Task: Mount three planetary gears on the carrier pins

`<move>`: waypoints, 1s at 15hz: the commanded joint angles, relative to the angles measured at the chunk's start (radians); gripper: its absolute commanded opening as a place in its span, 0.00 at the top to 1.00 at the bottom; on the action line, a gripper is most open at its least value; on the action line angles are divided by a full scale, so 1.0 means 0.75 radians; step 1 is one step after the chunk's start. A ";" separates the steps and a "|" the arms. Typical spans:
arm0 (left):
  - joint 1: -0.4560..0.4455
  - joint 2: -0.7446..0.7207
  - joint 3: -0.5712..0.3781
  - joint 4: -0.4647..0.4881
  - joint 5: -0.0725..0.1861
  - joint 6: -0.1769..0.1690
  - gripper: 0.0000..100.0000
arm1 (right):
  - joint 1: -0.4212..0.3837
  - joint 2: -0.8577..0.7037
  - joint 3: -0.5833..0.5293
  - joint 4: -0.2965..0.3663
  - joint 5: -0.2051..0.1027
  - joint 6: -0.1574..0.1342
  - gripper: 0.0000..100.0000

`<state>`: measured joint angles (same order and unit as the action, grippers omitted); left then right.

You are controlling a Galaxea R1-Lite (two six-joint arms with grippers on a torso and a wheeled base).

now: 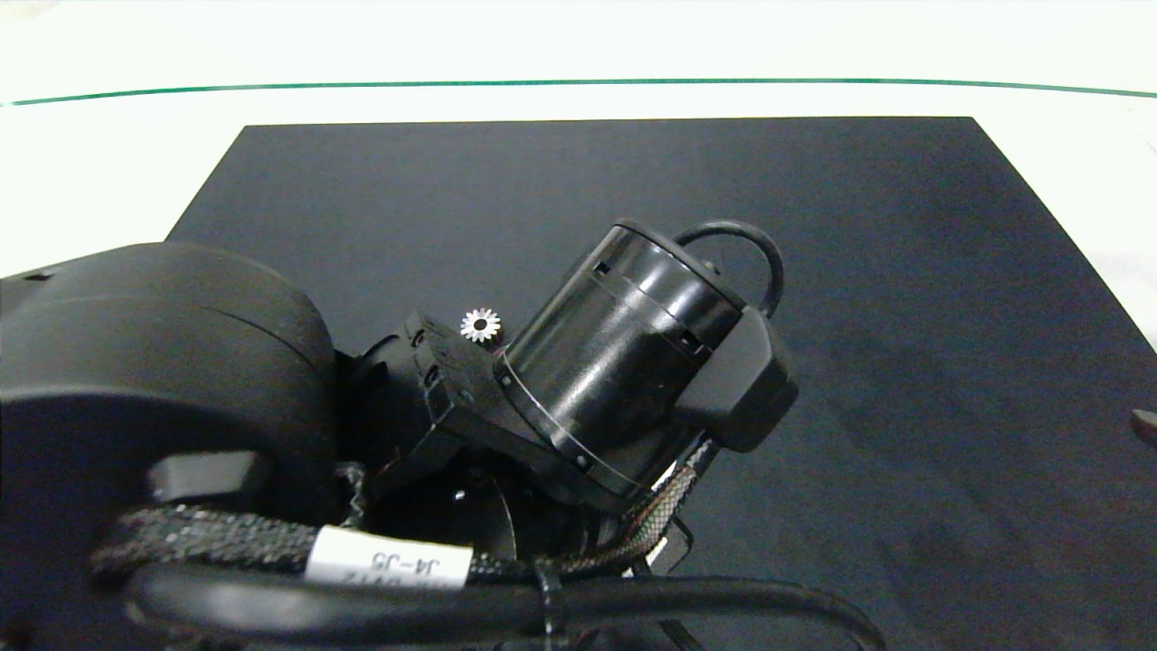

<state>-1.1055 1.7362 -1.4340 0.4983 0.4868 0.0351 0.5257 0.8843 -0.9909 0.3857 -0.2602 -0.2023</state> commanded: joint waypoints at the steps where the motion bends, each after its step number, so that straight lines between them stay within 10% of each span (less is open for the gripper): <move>1: 0.008 0.070 -0.017 0.000 0.003 0.010 0.90 | -0.001 -0.134 0.000 0.003 -0.011 -0.004 0.00; 15: 0.108 0.156 -0.088 0.015 0.003 0.201 0.90 | -0.006 -0.324 0.055 0.003 -0.001 -0.002 0.00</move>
<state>-1.0332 1.8551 -1.5028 0.5064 0.4868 0.1843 0.5215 0.6417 -0.9511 0.3862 -0.2596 -0.2026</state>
